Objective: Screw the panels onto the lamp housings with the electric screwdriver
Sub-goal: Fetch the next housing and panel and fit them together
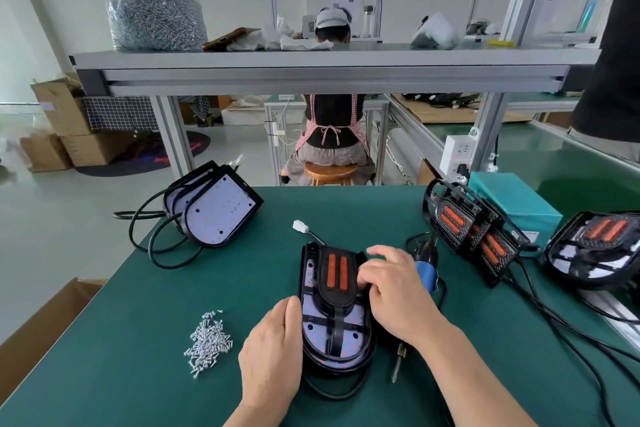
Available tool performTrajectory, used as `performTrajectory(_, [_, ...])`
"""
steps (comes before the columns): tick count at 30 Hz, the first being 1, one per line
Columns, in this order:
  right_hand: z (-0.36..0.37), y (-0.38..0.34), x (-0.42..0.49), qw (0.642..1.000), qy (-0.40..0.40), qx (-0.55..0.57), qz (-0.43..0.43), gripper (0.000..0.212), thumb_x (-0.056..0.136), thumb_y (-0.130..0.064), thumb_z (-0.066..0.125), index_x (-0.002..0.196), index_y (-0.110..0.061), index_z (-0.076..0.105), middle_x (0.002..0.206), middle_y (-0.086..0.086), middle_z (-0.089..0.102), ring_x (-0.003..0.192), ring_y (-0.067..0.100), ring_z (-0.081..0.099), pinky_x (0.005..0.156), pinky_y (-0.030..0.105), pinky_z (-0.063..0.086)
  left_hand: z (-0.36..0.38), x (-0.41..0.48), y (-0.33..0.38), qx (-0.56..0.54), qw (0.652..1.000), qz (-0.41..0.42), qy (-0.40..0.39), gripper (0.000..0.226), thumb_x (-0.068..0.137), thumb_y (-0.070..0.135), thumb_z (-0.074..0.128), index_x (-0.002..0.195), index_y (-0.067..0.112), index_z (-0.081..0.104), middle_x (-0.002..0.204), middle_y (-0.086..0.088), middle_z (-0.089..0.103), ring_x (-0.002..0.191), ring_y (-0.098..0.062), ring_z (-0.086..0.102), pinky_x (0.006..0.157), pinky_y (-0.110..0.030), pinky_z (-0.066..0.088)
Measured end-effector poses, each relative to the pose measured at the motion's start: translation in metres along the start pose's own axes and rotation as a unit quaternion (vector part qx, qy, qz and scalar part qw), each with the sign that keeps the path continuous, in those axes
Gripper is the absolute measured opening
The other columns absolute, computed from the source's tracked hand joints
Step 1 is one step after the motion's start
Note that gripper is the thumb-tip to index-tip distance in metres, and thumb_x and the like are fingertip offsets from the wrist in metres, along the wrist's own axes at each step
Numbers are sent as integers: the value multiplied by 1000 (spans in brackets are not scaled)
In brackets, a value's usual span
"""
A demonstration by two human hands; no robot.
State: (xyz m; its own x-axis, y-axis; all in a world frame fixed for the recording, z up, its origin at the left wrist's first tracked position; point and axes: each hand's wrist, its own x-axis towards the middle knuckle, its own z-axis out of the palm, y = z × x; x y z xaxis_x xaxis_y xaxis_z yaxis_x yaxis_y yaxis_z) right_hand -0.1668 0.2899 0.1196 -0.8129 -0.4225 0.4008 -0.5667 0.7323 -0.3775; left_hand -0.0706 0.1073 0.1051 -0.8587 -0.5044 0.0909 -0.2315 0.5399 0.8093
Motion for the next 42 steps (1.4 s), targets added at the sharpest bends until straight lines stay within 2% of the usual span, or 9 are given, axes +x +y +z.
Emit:
performTrajectory(4, [-5, -10, -2, 998, -3, 47, 31, 31, 80, 9, 43, 84, -16, 59, 94, -7, 59, 83, 18, 57, 75, 34, 46, -3, -1, 2, 9, 999, -1, -31, 32, 99, 56, 31, 76, 42, 49, 78, 10, 60, 84, -13, 55, 73, -36, 39])
performTrajectory(7, [-3, -19, -6, 998, 7, 48, 28, 21, 90, 0, 49, 95, -20, 56, 110, -12, 49, 78, 14, 55, 71, 31, 46, -3, -1, 3, 57, 997, 8, -42, 31, 96, 63, 34, 99, 44, 57, 96, 11, 67, 97, -15, 57, 81, -34, 41])
performTrajectory(13, [1, -15, -4, 998, -50, 3, 44, 44, 107, -34, 43, 149, -20, 46, 157, -3, 37, 142, 16, 35, 118, 27, 25, -3, -1, 3, 39, 999, 2, -34, 29, 96, 61, 36, 103, 43, 58, 97, 11, 64, 95, -15, 54, 82, -33, 40])
performTrajectory(24, [0, -26, -7, 994, -73, -5, 82, 78, 90, -75, 33, 152, -29, 43, 161, -6, 36, 146, 15, 33, 119, 29, 21, -3, -2, 6, -10, 1000, 16, -19, 32, 84, 64, 43, 84, 36, 59, 74, 8, 66, 83, -13, 60, 75, -32, 46])
performTrajectory(31, [6, -35, -8, 994, -79, -24, 73, 73, 93, -67, 41, 153, -26, 36, 157, 2, 34, 147, 21, 26, 121, 30, 18, -2, -5, 16, -17, 999, 29, 37, 30, 96, 47, 55, 72, 29, 61, 87, 2, 60, 86, -19, 57, 77, -35, 42])
performTrajectory(34, [10, -40, -9, 991, -110, -16, 75, 68, 99, -60, 37, 160, -35, 21, 165, 11, 18, 153, 26, 15, 125, 37, 12, -8, -5, 11, 35, 994, 95, -29, 35, 97, 55, 35, 97, 31, 60, 101, 7, 59, 102, -18, 55, 86, -31, 41])
performTrajectory(36, [11, -42, -9, 989, -125, -17, 81, 65, 101, -57, 36, 160, -35, 18, 168, 13, 12, 154, 27, 10, 125, 40, 10, -8, 0, -1, 117, 970, 212, -39, 29, 98, 34, 41, 116, 19, 58, 98, 6, 54, 103, -20, 56, 77, -27, 41])
performTrajectory(38, [11, -44, -9, 987, -138, -19, 84, 64, 103, -54, 34, 161, -34, 16, 169, 11, 10, 155, 28, 6, 126, 42, 10, -6, 2, -13, 175, 950, 258, -29, 28, 86, 9, 52, 110, 2, 63, 81, -3, 58, 81, -26, 60, 60, -29, 48])
performTrajectory(42, [10, -47, -7, 984, -156, -28, 80, 63, 105, -50, 32, 161, -30, 13, 169, 10, 9, 155, 31, 4, 126, 45, 10, -4, 4, -19, 209, 919, 334, 24, 45, 74, 24, 51, 112, 0, 54, 75, -11, 61, 64, -29, 60, 46, -33, 51])
